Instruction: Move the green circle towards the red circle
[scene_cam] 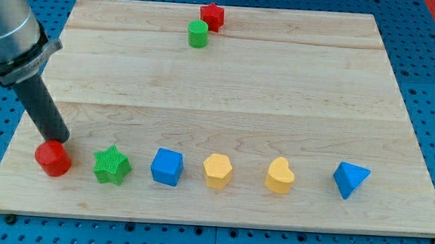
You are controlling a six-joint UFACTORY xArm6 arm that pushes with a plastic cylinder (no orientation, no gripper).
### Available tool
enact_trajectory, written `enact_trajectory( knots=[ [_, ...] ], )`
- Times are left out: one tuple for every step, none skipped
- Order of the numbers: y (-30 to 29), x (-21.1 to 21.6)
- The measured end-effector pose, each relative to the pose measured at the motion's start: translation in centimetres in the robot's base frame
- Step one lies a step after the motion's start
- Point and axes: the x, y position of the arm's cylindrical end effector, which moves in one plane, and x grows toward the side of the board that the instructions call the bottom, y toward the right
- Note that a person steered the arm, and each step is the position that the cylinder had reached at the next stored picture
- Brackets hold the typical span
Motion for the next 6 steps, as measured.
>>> enact_trajectory(
  knots=[
    [0.3,-1.5],
    [7.2,-5.3],
    [15.0,-8.9],
    [21.3,-17.6],
    [25.3,-24.5],
    [23.8,-27.1]
  ],
)
